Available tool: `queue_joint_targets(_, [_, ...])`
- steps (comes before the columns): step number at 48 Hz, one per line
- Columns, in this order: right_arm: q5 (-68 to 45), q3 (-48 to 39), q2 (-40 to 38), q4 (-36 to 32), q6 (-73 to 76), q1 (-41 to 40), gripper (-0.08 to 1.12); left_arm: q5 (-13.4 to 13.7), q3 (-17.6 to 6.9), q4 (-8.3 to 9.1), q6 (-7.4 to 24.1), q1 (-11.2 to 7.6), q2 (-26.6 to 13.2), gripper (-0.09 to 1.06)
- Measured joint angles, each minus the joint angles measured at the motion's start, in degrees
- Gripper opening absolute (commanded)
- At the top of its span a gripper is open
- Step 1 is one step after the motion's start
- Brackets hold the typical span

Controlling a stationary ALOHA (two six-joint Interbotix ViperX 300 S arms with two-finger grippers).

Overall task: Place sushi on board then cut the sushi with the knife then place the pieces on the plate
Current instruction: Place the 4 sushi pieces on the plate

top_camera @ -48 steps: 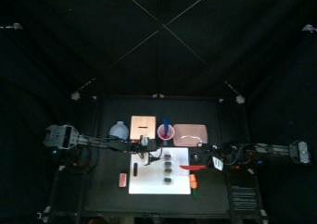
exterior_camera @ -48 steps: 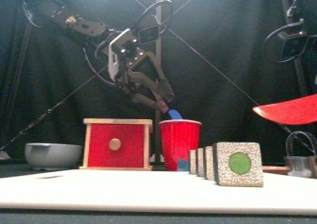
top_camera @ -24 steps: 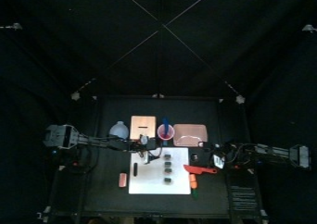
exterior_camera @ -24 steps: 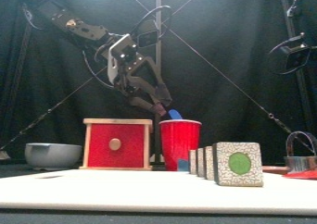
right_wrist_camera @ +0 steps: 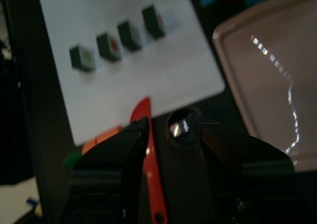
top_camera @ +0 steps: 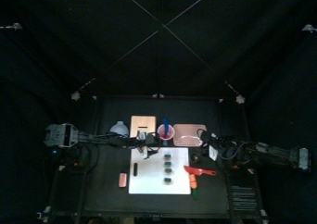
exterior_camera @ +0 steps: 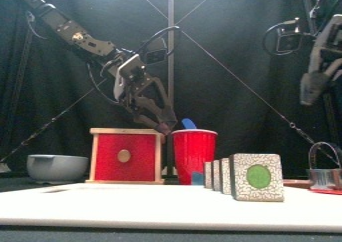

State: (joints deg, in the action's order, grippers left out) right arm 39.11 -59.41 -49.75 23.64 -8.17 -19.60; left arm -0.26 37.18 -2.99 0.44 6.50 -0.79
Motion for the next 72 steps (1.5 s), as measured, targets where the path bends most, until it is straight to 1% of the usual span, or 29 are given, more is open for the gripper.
queue_joint_targets(6, [-7.82, 0.09, 3.25, -0.35, 0.0, 1.32, 0.79, 0.0, 0.7, 0.0, 0.26, 0.62, 0.09, 0.94])
queue_joint_targets(15, [-18.28, 0.88, 10.2, -0.35, -0.09, 5.8, 0.89, -0.18, 2.02, 0.0, 0.18, 0.62, 0.35, 0.94])
queue_joint_targets(20, [-22.76, 1.85, 14.59, -0.35, -0.09, 8.26, 0.94, -0.18, 2.81, 0.0, 0.09, 0.62, 0.79, 0.94])
queue_joint_targets(26, [-26.1, 3.96, 20.74, -0.97, -0.35, 10.46, 0.95, -0.18, 3.78, 0.09, 0.09, 0.62, 1.14, 0.94])
queue_joint_targets(30, [-27.51, 5.45, 24.52, -2.02, -0.35, 11.07, 0.95, -0.09, 4.48, 0.0, 0.18, 0.7, 1.14, 0.94])
queue_joint_targets(36, [-28.92, 7.65, 29.88, -4.13, -0.35, 12.04, 0.95, 0.0, 5.45, 0.44, 0.44, 0.97, 1.14, 0.94])
queue_joint_targets(41, [-29.27, 9.67, 33.93, -5.45, -0.35, 12.57, 0.95, -0.09, 5.8, 0.7, 0.44, 1.14, 1.23, 0.94])
queue_joint_targets(48, [-29.53, 12.57, 38.58, -5.71, -0.26, 12.74, 0.95, 0.0, 5.98, 1.49, 0.35, 1.14, 1.14, 0.94])
queue_joint_targets(54, [-29.53, 14.77, 42.01, -5.89, -0.35, 13.27, 0.95, 0.18, 6.06, 2.64, 0.44, 1.14, 1.23, 0.94])
queue_joint_targets(58, [-29.53, 16.0, 44.12, -5.98, -0.35, 13.71, 0.95, 0.44, 6.06, 2.99, 0.44, 1.14, 1.14, 0.94])
queue_joint_targets(66, [-29.09, 17.84, 47.72, -5.98, -0.26, 14.68, 0.95, 0.79, 6.06, 3.08, 0.44, 1.14, 1.23, 0.94])
queue_joint_targets(72, [-28.83, 18.37, 48.96, -5.98, -0.26, 15.21, 0.95, 0.88, 6.06, 3.08, 0.35, 1.14, 1.23, 0.94])
